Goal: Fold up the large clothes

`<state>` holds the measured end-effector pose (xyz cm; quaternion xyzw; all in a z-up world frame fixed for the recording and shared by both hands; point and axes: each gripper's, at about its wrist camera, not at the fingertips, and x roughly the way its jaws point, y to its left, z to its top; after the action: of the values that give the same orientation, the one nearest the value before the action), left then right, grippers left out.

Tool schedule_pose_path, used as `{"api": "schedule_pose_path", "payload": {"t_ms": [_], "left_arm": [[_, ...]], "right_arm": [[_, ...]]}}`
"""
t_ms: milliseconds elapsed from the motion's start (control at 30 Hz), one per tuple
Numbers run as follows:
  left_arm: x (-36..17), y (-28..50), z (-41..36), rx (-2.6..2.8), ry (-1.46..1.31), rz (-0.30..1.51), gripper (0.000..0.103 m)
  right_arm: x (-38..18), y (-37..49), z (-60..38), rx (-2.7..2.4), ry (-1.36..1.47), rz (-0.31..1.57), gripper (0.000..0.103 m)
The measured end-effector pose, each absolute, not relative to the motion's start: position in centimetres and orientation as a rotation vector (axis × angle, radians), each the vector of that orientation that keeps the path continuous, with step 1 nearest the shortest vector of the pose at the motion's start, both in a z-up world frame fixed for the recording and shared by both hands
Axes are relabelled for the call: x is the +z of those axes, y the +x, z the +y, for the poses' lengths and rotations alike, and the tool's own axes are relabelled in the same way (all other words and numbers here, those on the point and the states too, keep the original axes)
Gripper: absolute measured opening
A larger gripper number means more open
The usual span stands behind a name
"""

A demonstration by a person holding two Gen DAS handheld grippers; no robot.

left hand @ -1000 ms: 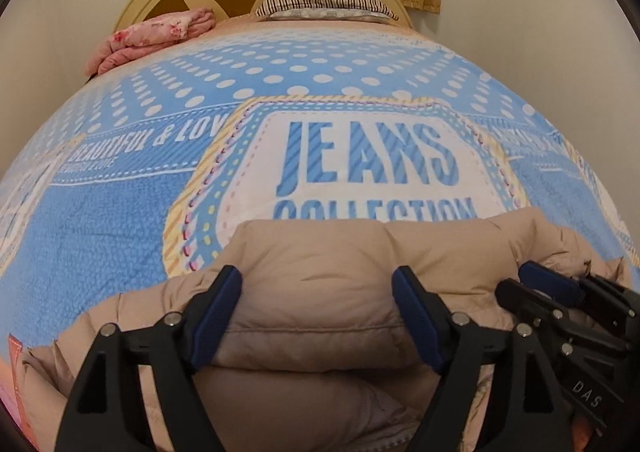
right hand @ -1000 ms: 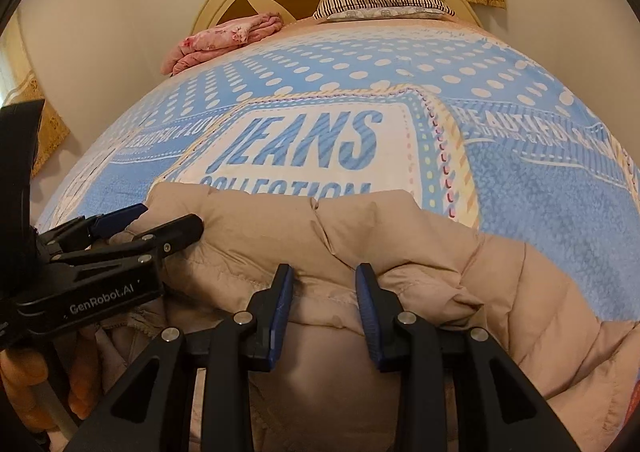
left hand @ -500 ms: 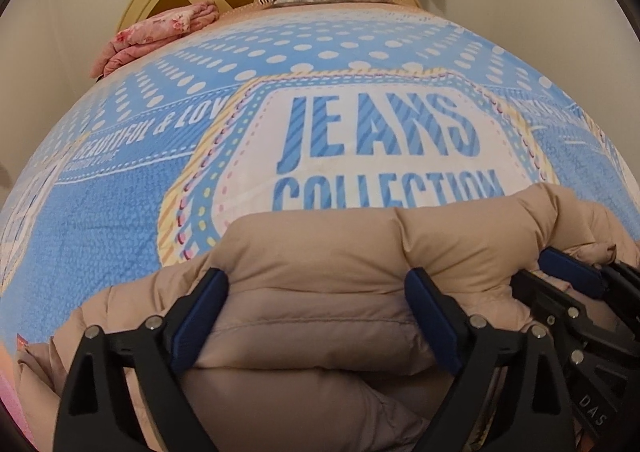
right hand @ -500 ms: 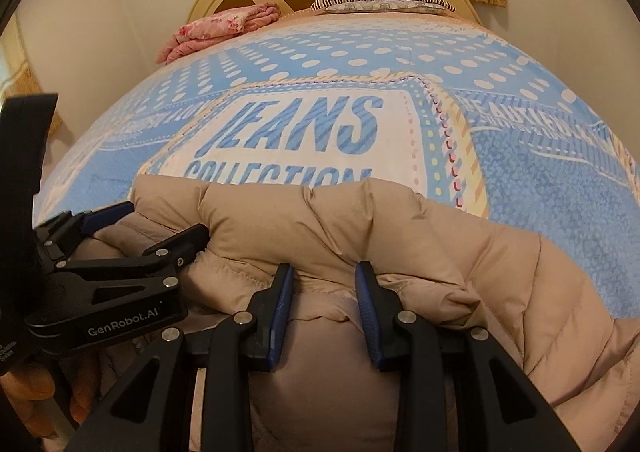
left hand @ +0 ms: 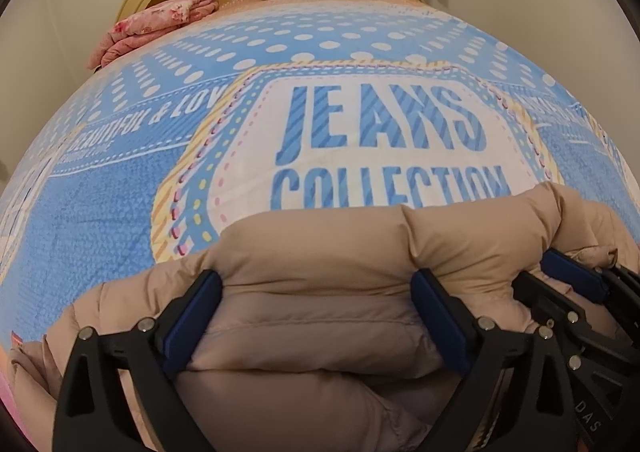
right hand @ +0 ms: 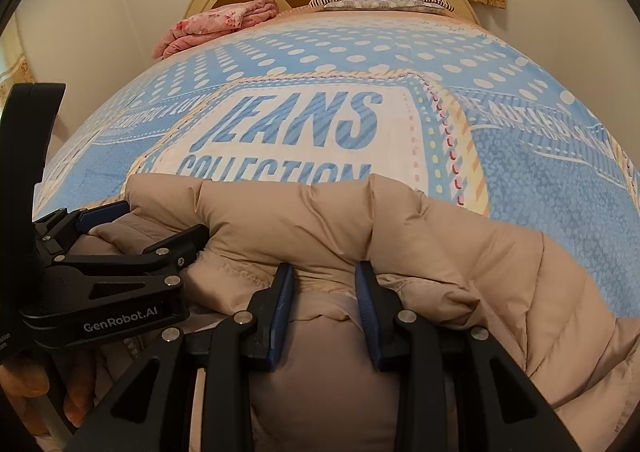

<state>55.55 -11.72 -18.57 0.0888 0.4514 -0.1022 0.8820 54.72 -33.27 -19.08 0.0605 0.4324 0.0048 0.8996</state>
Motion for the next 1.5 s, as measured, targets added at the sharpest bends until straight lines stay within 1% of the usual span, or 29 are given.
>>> {"api": "schedule_pose_path", "payload": {"t_ms": [433,967,1067,1133,1167,1200,1267,1333,1400,1500], "left_arm": [[-18.8,55.7,-11.7,-0.201,0.192,0.946,0.103],[-18.7,56.2,-11.8,-0.176,0.198,0.950,0.103],[-17.9,56.3,-11.6,-0.189,0.208,0.970,0.103],[-16.0,55.7,-10.6,-0.188,0.169,0.941,0.099],[-14.6,54.9,-9.8,-0.204,0.145,0.908,0.099],[-12.7,53.6,-8.8,-0.231,0.132,0.871,0.099],[-9.9,50.4,-7.0,-0.264,0.138,0.799,0.100],[-7.6,45.9,-4.4,-0.304,0.133,0.739,0.100],[-6.4,41.3,-1.8,-0.329,0.141,0.719,0.102],[-6.4,33.8,2.6,-0.318,0.166,0.714,0.103]], "right_arm": [[-19.3,55.0,-33.1,0.005,0.122,0.901,0.034],[-19.3,55.1,-32.9,-0.005,0.111,0.908,0.034],[-19.0,55.2,-32.9,0.003,0.106,0.916,0.034],[-18.2,55.1,-33.7,0.027,0.123,0.930,0.035],[-17.2,54.4,-34.4,0.007,0.141,0.905,0.039],[-16.1,53.4,-35.0,0.001,0.161,0.872,0.051],[-13.8,50.7,-36.1,-0.009,0.174,0.833,0.068],[-11.9,47.7,-37.1,-0.009,0.171,0.838,0.068],[-10.1,43.5,-38.4,0.015,0.205,0.842,0.068],[-8.1,35.9,-39.8,0.024,0.263,0.877,0.070]]}}
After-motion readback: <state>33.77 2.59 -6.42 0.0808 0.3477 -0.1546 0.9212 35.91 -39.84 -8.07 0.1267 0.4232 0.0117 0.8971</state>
